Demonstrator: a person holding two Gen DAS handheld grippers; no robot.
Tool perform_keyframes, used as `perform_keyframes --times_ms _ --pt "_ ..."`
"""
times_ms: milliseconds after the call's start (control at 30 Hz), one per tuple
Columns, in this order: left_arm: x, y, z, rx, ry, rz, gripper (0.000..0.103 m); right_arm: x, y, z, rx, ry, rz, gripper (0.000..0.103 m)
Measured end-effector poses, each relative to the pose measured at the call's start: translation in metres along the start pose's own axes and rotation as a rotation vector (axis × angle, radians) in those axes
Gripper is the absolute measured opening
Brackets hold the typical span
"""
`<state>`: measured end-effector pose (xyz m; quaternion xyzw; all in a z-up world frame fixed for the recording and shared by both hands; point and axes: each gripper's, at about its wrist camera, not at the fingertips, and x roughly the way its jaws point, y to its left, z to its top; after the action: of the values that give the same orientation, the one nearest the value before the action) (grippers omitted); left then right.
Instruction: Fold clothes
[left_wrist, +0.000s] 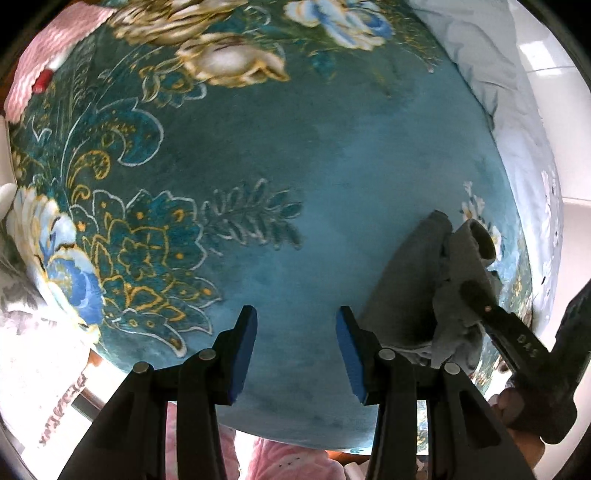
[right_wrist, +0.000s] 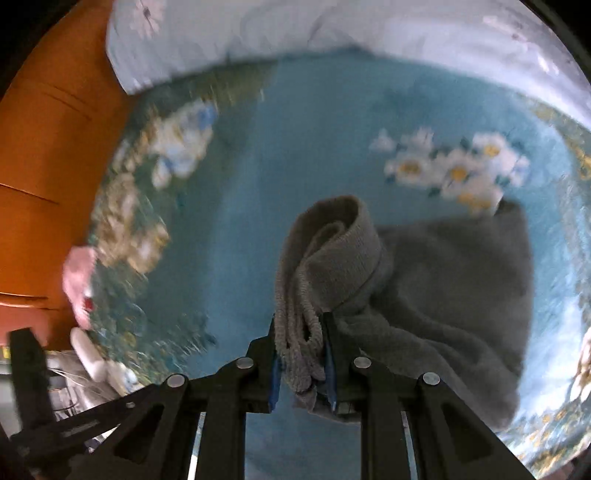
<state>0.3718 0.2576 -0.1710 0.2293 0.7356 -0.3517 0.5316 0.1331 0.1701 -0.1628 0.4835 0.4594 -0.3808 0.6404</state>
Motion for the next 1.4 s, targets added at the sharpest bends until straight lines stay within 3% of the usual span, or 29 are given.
perform_keyframes --times_ms 100,167,233,300,400,567,700,833,933,1067,1200,1400 --pt "0.010 0.004 0.003 -0.008 0.022 -0.010 0.045 0.013 0.010 -0.007 -0.038 0.031 -0.030 0.027" --pt "0.017 0.001 0.005 -0.004 0.036 -0.024 0.045 0.010 0.015 -0.009 -0.072 0.067 0.016 0.045" --pt "0.023 -0.005 0.007 0.009 0.047 -0.038 0.045 0.003 0.019 -0.010 -0.103 0.098 0.066 0.047" --pt "0.026 -0.013 0.008 0.023 0.048 -0.069 0.045 -0.011 0.015 -0.010 -0.109 0.079 0.062 0.047" --pt "0.031 -0.032 0.010 0.060 0.046 -0.135 0.050 -0.034 -0.013 -0.006 -0.011 0.032 0.035 0.049" --pt "0.050 -0.069 0.015 0.139 0.064 -0.209 0.056 -0.041 -0.077 -0.005 0.192 0.048 -0.019 0.049" --pt "0.053 -0.098 0.020 0.195 0.020 -0.197 0.056 -0.047 -0.098 -0.018 0.207 0.049 -0.025 0.049" --pt "0.052 -0.132 0.021 0.291 -0.028 -0.212 0.056 -0.041 -0.099 -0.020 0.134 0.049 -0.008 0.049" --pt "0.066 -0.151 0.020 0.381 -0.010 -0.209 0.056 -0.030 -0.102 -0.026 0.107 0.050 -0.001 0.049" --pt "0.106 -0.158 0.027 0.385 0.045 -0.124 0.056 -0.006 -0.129 -0.051 0.172 0.090 -0.045 0.049" --pt "0.131 -0.149 0.031 0.343 0.081 -0.101 0.056 0.015 -0.149 -0.067 0.226 0.121 -0.027 0.049" --pt "0.130 -0.145 0.031 0.299 0.081 -0.094 0.058 0.024 -0.152 -0.063 0.214 0.152 -0.025 0.049"
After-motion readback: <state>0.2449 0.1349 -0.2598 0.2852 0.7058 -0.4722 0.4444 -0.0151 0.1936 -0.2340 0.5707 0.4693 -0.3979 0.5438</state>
